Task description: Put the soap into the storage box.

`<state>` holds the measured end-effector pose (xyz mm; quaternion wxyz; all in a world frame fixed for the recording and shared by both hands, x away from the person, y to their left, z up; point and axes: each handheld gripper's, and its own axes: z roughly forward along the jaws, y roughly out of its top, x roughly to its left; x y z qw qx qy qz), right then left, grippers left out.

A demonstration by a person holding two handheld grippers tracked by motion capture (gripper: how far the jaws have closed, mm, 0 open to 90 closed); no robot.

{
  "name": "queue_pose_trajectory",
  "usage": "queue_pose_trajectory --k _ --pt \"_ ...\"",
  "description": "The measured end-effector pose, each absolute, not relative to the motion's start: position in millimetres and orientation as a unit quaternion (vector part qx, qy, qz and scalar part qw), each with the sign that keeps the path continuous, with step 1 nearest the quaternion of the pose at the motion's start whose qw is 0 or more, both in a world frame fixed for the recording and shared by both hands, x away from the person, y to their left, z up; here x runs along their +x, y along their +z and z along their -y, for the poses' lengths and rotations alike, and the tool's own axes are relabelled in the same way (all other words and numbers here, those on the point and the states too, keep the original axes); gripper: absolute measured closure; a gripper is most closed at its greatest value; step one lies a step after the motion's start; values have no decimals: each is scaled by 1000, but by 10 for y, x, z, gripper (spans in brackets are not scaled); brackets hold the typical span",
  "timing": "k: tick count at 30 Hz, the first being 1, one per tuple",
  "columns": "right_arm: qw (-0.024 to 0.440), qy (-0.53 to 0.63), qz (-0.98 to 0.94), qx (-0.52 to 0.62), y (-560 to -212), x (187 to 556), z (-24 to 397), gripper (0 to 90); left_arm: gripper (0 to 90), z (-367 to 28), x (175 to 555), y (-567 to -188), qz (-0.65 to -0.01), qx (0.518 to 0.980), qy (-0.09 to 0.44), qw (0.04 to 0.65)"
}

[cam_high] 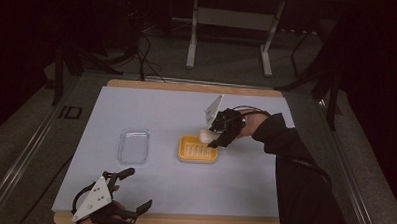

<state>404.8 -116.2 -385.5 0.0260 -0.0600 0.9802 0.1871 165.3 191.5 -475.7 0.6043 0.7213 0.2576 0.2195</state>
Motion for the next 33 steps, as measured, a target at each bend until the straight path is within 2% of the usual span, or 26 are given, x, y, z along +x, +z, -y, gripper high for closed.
queue_pose_trajectory --k 20,25,33 --pt "24 246 -966 -71 -4028 4102 1050 497 11 -1900 1637 -4748 -252 724 220 603" --pt "7 237 -970 -54 -4216 4167 1002 497 12 -1898 1630 -4747 -252 724 220 604" --pt "24 250 -967 -47 -4455 4207 1012 497 12 -1904 1632 -4745 -252 723 220 605"
